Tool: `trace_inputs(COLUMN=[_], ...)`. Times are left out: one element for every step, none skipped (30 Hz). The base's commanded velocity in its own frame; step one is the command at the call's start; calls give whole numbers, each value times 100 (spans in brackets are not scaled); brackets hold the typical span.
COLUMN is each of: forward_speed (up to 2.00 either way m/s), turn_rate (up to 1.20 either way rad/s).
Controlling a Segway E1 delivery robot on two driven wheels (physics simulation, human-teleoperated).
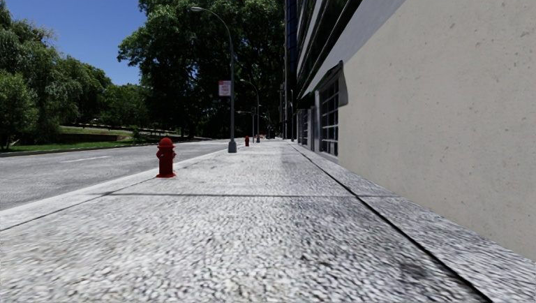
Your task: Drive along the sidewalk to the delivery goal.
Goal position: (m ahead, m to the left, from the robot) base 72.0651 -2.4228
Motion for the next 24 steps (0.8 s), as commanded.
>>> trace_inputs(forward_speed=[200, 200, 200, 200, 200, 200, 200, 200, 200, 200, 200, 200, 200, 200, 200, 200, 200, 200, 200, 200, 200, 200, 200, 200], turn_rate=[0, 0, 0, 0, 0, 0, 0, 0, 0, 0, 0, 0, 0, 0, 0, 0, 0, 0, 0, 0, 0, 0, 0, 0])
